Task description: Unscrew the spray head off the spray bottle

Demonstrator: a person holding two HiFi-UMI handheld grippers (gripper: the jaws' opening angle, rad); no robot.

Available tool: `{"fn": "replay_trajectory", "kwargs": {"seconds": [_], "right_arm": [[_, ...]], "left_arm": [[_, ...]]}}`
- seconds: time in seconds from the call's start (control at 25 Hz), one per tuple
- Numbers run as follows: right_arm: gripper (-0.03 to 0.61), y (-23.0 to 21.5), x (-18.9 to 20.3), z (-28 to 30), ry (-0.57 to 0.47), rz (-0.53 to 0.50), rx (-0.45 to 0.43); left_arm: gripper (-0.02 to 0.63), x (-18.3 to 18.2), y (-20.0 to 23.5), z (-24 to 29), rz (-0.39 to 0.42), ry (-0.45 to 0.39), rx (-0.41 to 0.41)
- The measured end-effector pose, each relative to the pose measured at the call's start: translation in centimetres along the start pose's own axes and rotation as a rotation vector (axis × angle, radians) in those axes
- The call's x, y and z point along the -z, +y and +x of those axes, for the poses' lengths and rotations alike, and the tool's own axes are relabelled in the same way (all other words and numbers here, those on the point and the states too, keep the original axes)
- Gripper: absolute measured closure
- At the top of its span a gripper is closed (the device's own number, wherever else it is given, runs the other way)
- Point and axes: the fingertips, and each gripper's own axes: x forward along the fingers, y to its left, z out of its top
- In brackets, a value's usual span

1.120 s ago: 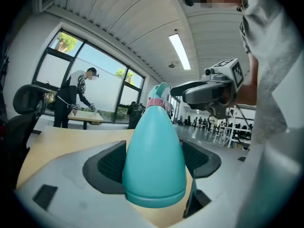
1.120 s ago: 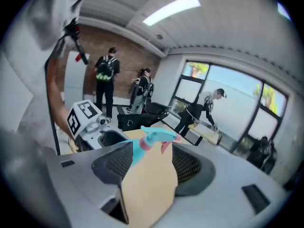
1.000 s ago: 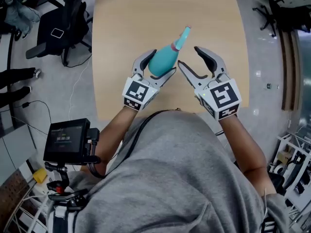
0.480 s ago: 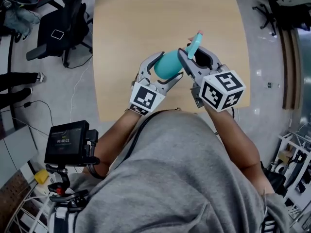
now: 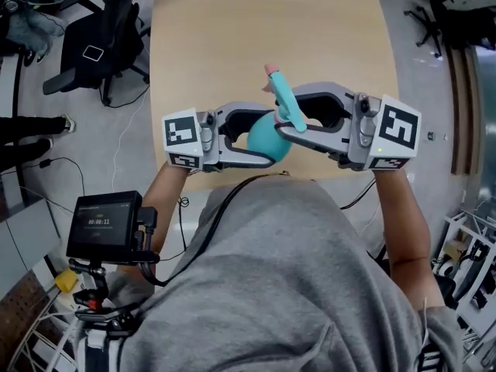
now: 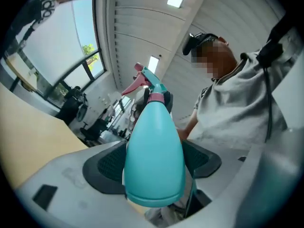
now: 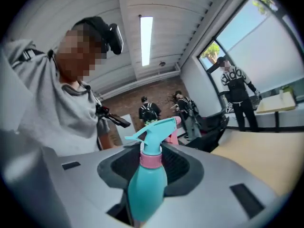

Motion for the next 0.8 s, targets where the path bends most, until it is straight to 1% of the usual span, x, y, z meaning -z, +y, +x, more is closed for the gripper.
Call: {"fn": "replay_trajectory", "kwargs": {"seconds": [0.16,0.24,0.32,0.4,0.44,0.48,0.56,0.64,0.72,0.8], "right_arm": [[0.437,2.4,-1.7,-0.1,-0.077,0.126,-0.272],[0.437,3.3,-2.3,-0.4,-0.130,0.196,-0.401],[0.438,3.5,-2.7,-0.6,-0.180,0.251,-0.485],[0.439,3.1,-3.0,-0.7,-0.228,0.283,-0.506],[0.437,2.8,-3.2,-0.7,-0.248,0.283,-0.489],[0.437,2.3,-3.2,-0.7,-0.260,0.266,-0.452],[0.437,1.1,-3.0,-0.4,-0.260,0.200,-0.327],[0.427,-0.5,-2.5,-0.3,-0.239,0.128,-0.160],[0.376,-2.5,-2.5,-0.8,-0.245,0.076,0.026],[0.370,-4.3,-2.4,-1.5,-0.245,0.035,0.198]], "left_arm": [[0.245,-1.2,-3.1,0.6,-0.082,-0.024,0.210],[0.245,-1.6,-4.3,1.0,-0.111,-0.032,0.292],[0.245,-1.8,-4.7,1.2,-0.117,-0.036,0.323],[0.245,-2.1,-4.5,1.2,-0.119,-0.050,0.310],[0.245,-2.2,-4.1,1.2,-0.115,-0.057,0.287],[0.244,-2.2,-3.6,1.3,-0.105,-0.060,0.249],[0.245,-2.1,-2.0,1.3,-0.070,-0.051,0.131],[0.244,-1.9,0.3,1.1,-0.025,-0.027,-0.030],[0.244,-1.8,2.8,0.6,0.028,0.006,-0.213],[0.244,-1.7,4.8,0.0,0.093,0.050,-0.374]]}}
